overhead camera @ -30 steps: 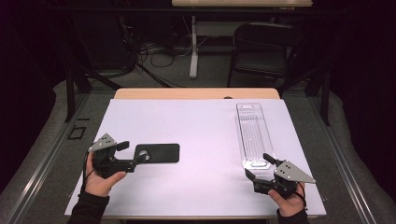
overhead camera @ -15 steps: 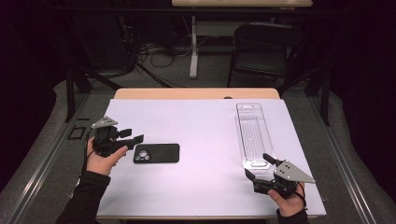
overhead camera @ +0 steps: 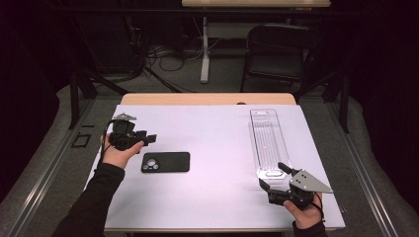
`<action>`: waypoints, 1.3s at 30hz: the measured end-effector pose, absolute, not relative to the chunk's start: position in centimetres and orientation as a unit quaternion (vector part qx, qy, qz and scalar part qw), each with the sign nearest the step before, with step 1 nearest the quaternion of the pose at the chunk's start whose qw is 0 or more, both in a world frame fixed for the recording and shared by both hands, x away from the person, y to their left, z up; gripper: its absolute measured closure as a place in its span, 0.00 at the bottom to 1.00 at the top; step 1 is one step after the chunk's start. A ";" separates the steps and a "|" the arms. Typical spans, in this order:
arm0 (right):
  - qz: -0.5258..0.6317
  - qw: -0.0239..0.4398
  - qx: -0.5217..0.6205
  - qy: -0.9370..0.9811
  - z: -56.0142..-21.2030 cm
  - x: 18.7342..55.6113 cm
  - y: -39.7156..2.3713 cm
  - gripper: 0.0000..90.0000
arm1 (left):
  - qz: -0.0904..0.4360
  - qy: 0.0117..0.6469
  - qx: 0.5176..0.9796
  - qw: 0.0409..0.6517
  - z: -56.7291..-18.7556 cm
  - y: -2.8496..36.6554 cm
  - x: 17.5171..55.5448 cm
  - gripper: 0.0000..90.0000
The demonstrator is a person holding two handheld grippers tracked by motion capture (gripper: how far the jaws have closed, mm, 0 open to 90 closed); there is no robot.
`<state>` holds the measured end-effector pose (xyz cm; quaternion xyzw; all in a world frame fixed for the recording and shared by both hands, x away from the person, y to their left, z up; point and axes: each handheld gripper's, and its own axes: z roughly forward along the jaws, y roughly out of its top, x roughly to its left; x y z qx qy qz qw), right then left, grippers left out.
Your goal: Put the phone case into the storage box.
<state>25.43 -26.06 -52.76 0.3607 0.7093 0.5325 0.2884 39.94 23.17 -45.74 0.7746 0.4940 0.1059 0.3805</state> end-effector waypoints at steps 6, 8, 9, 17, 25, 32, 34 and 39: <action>0.532 0.288 0.360 0.711 -52.8 25.5 -26.2 0.16 | 0.098 0.503 0.791 0.334 -47.4 22.1 41.4 0.76; 0.532 0.288 0.359 0.711 -52.8 25.5 -26.2 0.16 | 0.097 0.503 0.794 0.329 -47.7 21.9 41.6 0.82; 0.533 0.286 0.360 0.710 -52.9 25.5 -26.2 0.16 | 0.098 0.504 0.797 0.319 -48.1 21.6 42.0 0.84; 0.531 0.282 0.359 0.714 -53.0 25.6 -26.1 0.16 | 0.086 0.518 0.799 0.294 -50.1 21.0 43.4 0.98; 0.530 0.277 0.359 0.717 -53.1 25.6 -26.1 0.16 | 0.078 0.528 0.800 0.274 -51.8 20.5 44.1 1.00; 0.530 0.276 0.358 0.718 -53.1 25.7 -26.1 0.16 | 0.075 0.531 0.806 0.250 -52.8 21.0 44.2 1.00; 0.531 0.275 0.357 0.718 -53.1 25.7 -26.1 0.16 | 0.075 0.532 0.806 0.248 -53.0 21.2 44.1 1.00; 0.529 0.274 0.357 0.720 -53.1 25.6 -26.0 0.16 | 0.074 0.533 0.807 0.242 -53.1 21.5 44.1 1.00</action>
